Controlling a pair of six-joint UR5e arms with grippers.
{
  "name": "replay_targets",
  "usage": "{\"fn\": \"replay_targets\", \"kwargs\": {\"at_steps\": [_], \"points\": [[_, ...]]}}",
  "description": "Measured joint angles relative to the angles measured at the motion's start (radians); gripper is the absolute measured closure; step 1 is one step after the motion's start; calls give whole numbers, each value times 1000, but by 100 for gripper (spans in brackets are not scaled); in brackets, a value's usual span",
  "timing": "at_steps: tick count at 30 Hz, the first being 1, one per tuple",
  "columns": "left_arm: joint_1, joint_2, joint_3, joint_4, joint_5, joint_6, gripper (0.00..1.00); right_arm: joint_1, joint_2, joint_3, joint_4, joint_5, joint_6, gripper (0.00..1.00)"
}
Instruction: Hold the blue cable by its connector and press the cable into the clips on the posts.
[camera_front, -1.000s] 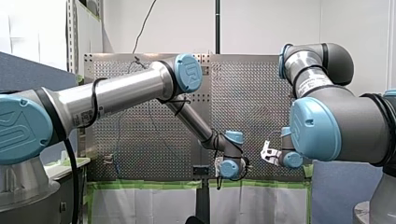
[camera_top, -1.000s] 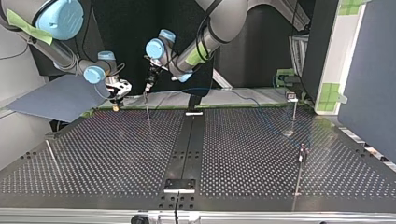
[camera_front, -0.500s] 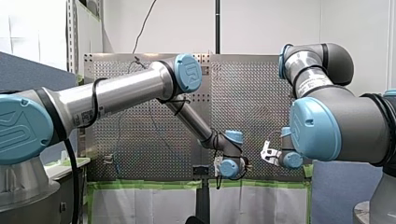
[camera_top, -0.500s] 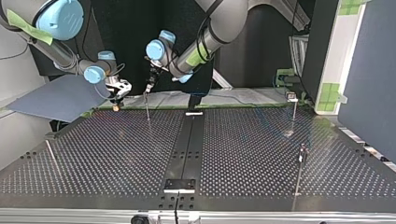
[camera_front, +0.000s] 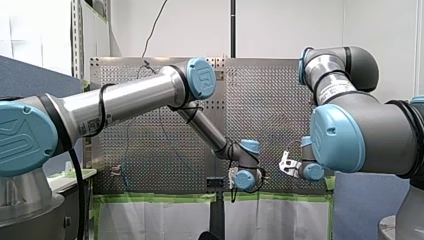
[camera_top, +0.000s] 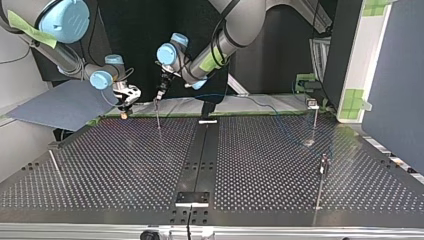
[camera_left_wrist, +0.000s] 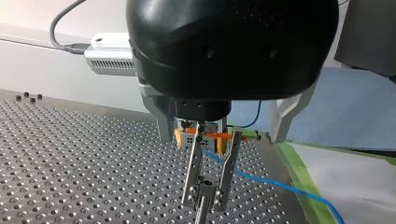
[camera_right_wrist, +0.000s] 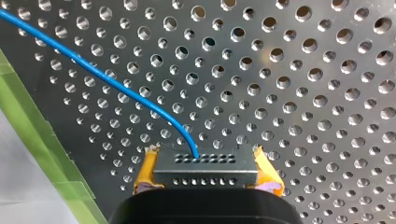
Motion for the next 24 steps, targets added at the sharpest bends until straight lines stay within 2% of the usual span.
{"fn": "replay_targets", "kwargs": {"at_steps": [9, 14, 20, 24], "points": [[1, 0, 0, -3, 0, 1, 2, 0, 0, 0, 0, -1, 0, 100], [0, 0, -2, -20, -6, 10, 2, 0, 0, 1, 7, 10, -8, 100], [2, 17, -32, -65, -37, 49, 2, -3, 0, 16, 11, 16, -34, 100], [-2, 50, -68, -74, -48, 80, 2, -7, -1, 45, -12, 18, -58, 100]]}}
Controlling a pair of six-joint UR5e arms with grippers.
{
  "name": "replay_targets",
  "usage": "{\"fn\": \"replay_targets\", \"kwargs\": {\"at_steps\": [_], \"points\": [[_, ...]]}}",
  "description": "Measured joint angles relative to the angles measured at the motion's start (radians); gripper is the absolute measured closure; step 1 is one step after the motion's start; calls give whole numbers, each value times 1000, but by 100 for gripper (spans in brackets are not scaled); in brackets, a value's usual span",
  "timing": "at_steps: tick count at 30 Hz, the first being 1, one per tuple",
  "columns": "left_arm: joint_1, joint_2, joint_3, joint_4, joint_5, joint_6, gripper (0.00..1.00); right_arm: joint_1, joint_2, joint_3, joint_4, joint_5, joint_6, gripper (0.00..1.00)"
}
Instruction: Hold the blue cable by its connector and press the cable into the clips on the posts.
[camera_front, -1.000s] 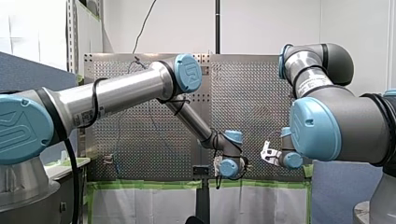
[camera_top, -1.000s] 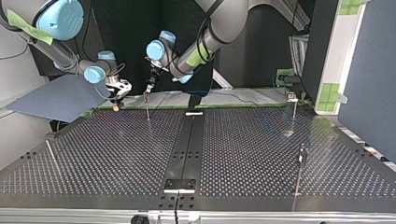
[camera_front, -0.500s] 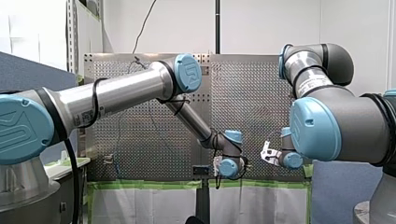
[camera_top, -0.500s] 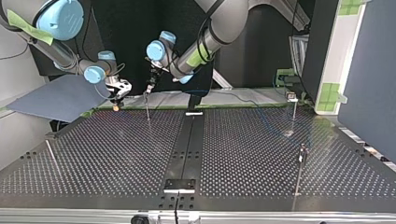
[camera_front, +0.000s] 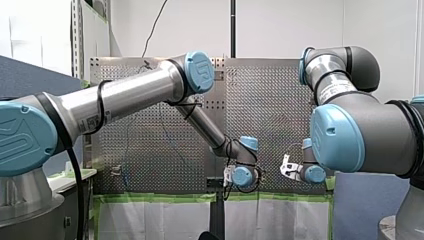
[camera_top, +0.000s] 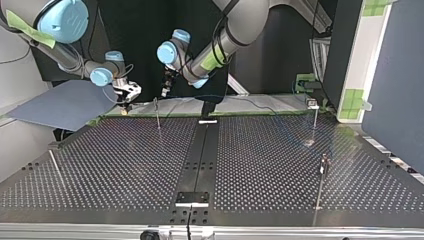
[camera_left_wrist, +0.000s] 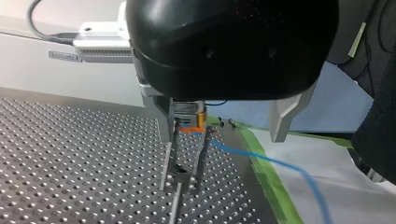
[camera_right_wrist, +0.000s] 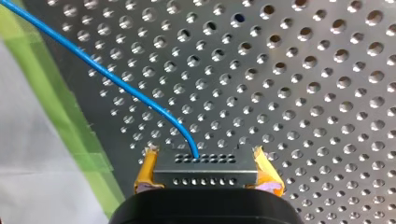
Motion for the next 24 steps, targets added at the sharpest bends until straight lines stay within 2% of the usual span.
{"fn": "replay_targets", "kwargs": {"at_steps": [6, 10, 12, 17, 24], "points": [[-3, 55, -56, 41, -25, 8, 2, 4, 0, 52, -51, 3, -9, 100], [-8, 90, -91, 36, -47, 7, 2, 2, -2, 89, -88, 1, -9, 100], [-12, 108, -109, 22, -59, 5, 2, 0, -2, 104, -102, -5, -6, 100], [-22, 150, -151, -18, -96, 0, 2, -6, -4, 147, -146, -17, 17, 100], [-30, 211, -212, -61, -114, -38, 2, -9, -5, 209, -207, -29, 24, 100]]}}
